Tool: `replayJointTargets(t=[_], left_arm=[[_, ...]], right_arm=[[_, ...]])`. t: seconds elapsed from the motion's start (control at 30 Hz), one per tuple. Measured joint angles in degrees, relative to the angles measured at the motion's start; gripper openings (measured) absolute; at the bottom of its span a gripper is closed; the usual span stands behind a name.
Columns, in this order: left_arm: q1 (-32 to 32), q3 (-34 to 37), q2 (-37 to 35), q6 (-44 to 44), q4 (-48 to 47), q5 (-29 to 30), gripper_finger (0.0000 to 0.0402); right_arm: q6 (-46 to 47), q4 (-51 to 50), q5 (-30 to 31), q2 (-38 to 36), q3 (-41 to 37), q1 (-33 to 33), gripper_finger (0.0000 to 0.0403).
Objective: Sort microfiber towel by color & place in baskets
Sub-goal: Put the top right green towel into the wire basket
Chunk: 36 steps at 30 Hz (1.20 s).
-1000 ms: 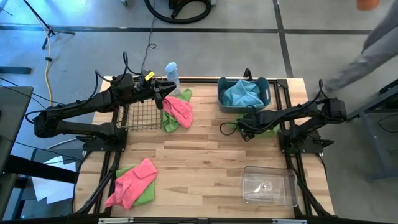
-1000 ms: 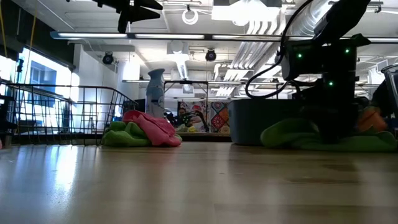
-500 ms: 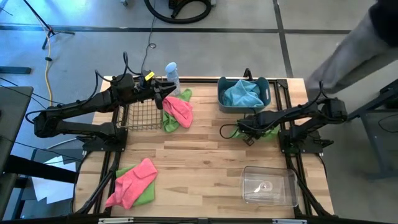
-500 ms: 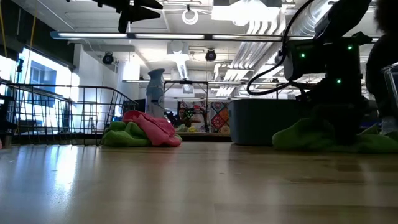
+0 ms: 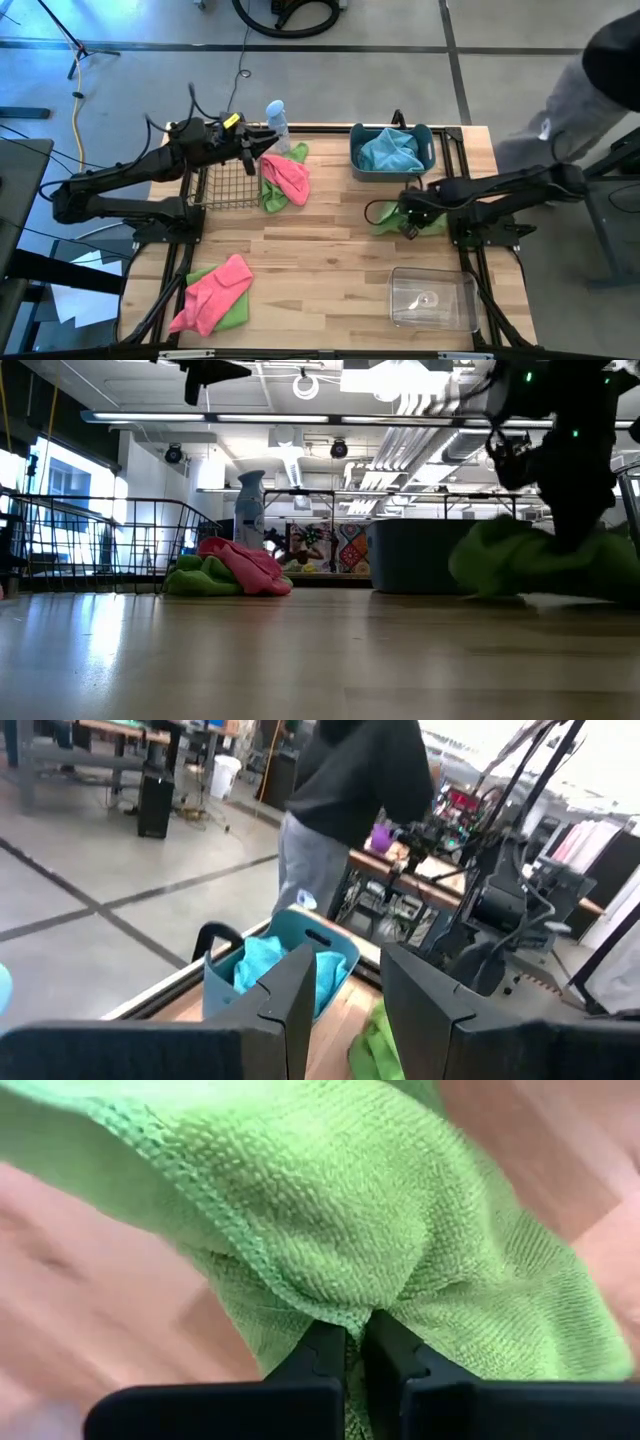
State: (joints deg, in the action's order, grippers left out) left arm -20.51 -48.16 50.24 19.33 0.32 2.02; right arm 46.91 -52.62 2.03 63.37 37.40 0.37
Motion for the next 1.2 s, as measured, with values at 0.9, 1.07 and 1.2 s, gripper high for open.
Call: replayJointTargets(t=[0.9,1.07,1.2], left_arm=[[6.5,0.0,-2.6,-10.0,7.8,-5.9,0.0135],[9.4,-1.1,-1.8,-8.7,7.6,-5.9,0.0193],[11.0,-3.8,-0.1,-8.6,5.1,-5.8,0.0242]], right_arm=[[-34.3,11.6,11.5,14.4,41.5,-1.6,0.0],[-39.9,11.1,9.7,19.2,48.6,-1.6,0.0],[-43.2,11.1,8.5,21.7,53.1,-1.6,0.0]])
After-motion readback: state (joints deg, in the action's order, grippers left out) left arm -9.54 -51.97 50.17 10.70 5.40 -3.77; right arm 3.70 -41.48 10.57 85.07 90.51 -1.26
